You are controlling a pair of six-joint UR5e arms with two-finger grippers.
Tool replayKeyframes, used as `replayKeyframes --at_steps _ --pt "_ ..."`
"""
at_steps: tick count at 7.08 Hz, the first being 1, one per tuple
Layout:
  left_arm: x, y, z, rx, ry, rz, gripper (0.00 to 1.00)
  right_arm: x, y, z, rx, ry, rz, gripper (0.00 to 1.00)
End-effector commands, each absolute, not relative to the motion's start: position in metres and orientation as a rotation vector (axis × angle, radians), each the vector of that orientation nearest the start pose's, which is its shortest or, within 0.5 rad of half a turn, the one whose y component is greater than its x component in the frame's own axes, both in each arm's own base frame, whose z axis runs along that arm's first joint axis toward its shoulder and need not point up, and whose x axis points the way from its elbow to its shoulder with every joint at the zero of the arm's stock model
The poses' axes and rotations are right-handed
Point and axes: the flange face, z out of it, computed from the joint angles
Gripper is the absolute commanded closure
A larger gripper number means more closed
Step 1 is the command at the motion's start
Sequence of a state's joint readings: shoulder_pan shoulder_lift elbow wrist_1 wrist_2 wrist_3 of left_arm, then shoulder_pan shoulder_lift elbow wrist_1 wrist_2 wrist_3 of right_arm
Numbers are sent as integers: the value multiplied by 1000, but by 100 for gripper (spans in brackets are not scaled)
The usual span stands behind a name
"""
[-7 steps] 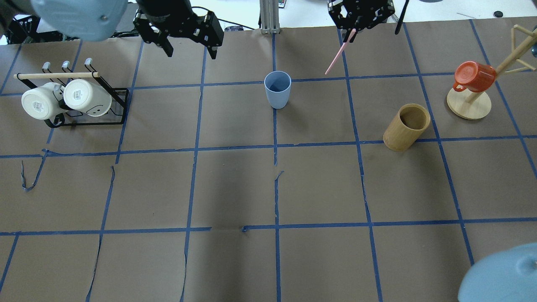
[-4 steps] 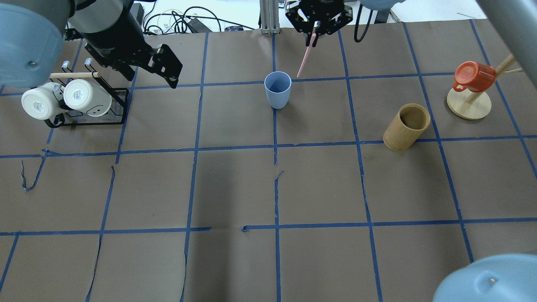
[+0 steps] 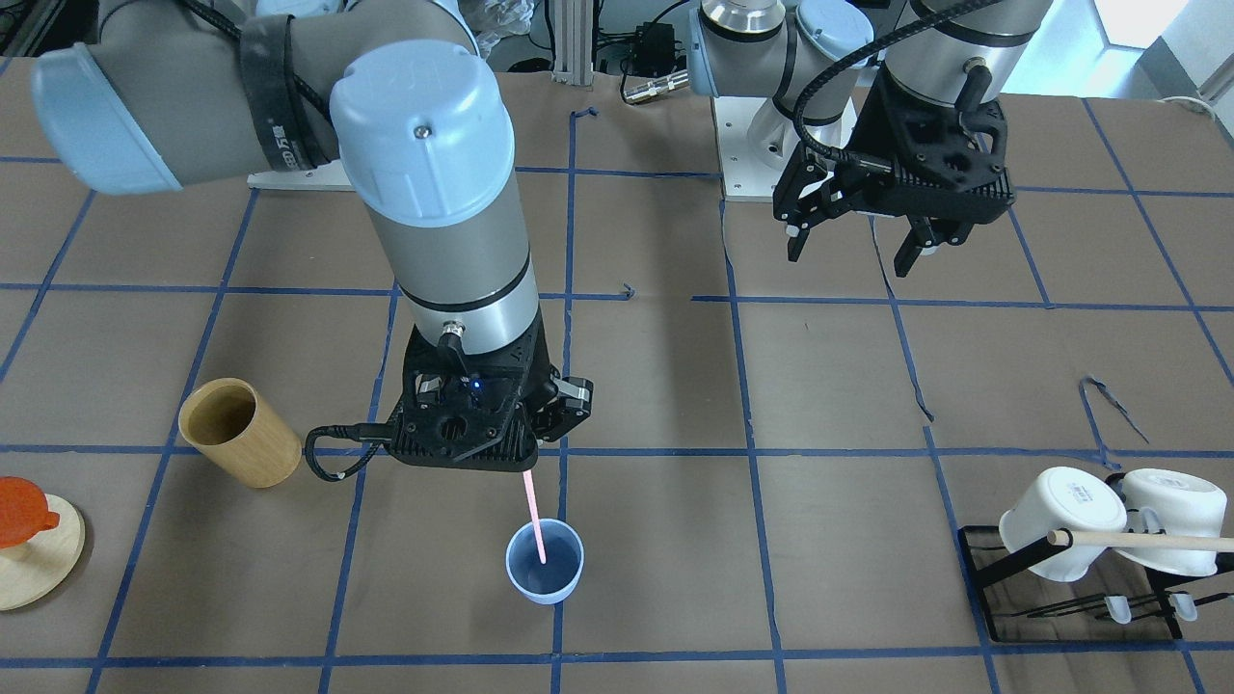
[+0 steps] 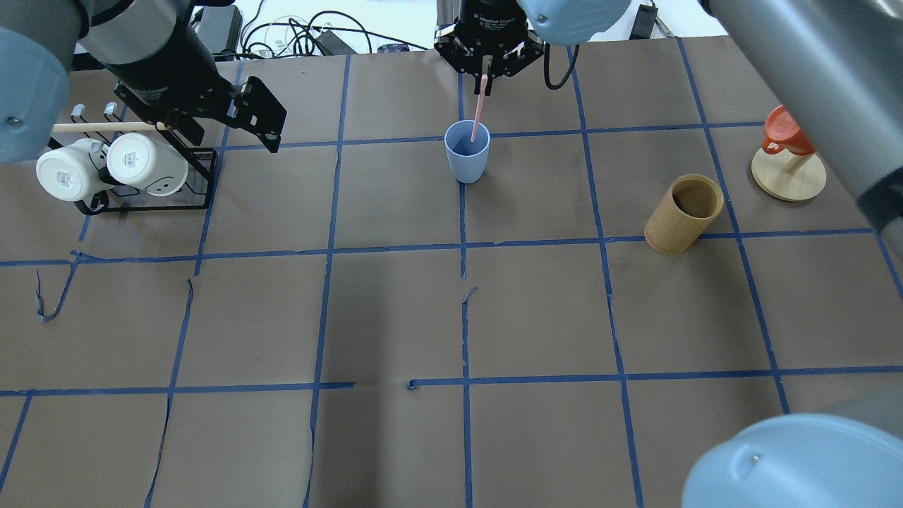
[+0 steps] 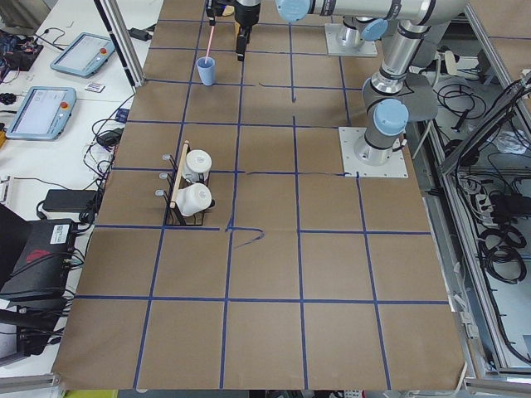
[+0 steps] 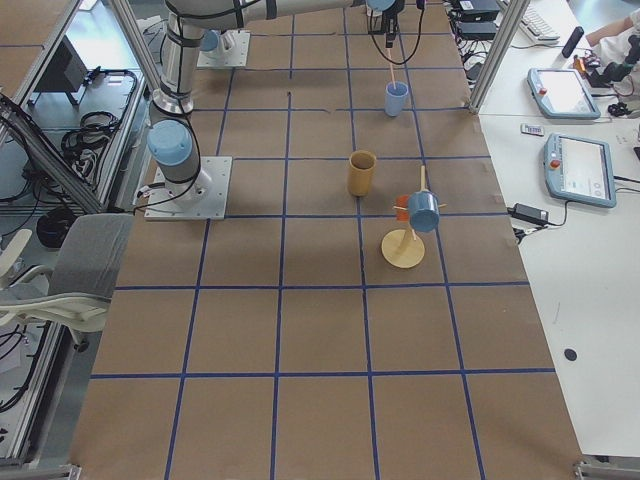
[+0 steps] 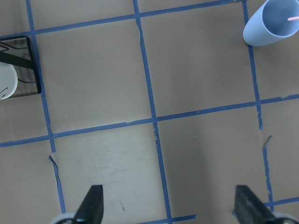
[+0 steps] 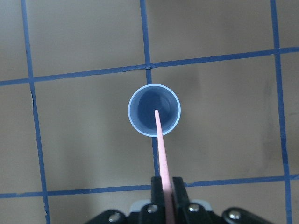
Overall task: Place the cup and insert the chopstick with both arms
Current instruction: 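Lower the chopstick into the blue cup with the right gripper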
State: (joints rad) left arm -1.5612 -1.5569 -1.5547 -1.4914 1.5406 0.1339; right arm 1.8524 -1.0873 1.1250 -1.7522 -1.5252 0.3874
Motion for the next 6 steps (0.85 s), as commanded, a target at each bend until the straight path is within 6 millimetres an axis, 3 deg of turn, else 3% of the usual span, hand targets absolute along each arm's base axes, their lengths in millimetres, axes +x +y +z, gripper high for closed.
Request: replayKeyframes --at_steps 1,4,6 --pt "-130 -491 511 189 3154 -175 0 331 -644 412 168 3056 -125 91" --pt "-132 -485 508 194 3159 -166 0 336 -644 391 163 3058 -82 85" --pt "-131 -472 502 190 3159 -166 0 338 -642 384 157 3062 -74 60"
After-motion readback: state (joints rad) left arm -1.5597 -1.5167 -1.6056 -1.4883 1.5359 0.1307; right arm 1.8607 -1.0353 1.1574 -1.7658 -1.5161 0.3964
